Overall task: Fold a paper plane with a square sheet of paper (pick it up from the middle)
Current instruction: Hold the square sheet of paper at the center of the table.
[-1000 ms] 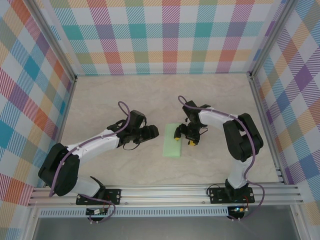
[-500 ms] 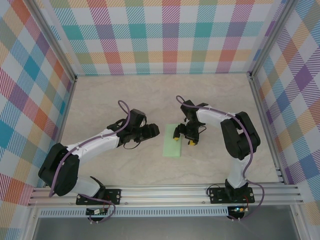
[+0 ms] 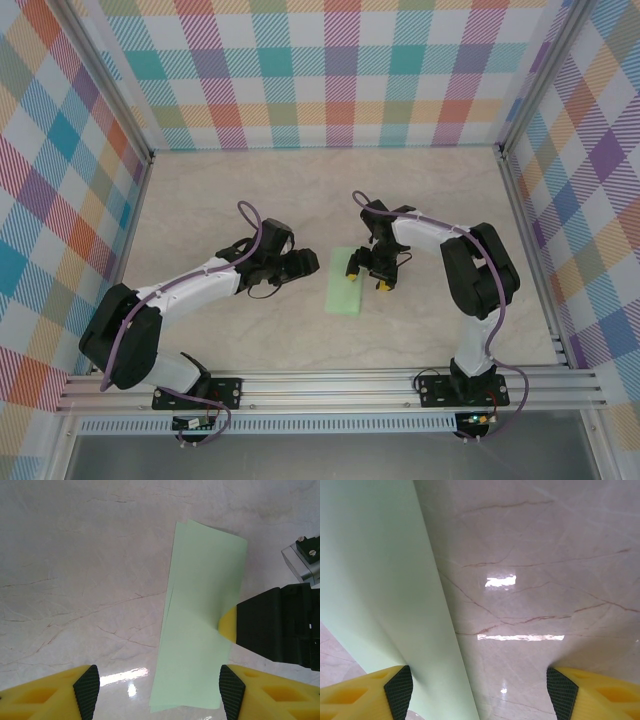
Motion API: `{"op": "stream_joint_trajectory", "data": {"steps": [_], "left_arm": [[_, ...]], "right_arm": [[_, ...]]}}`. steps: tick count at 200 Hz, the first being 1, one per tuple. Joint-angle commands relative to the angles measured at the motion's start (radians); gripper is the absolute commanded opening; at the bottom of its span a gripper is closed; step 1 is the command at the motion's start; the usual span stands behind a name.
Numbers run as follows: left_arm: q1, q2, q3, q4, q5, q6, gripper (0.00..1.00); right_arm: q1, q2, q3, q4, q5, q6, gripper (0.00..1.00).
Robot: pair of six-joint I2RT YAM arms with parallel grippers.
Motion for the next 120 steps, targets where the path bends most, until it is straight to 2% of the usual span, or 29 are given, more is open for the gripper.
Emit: {"op": "stream_joint_trajectory", "data": {"steps": [1,120], "left_arm": [[-0.011,0.002,0.019,0.018,0.007,0.017,0.67],[-0.014,0.016,0.029,0.023,0.010,0.010,0.63]], "right_arm": [[-0.003,0.059,-0.021,-0.023,0.098,-0.024,0.75],[-0.002,0.077,-0.035,-0.029,0.126,-0.047,0.75]]}}
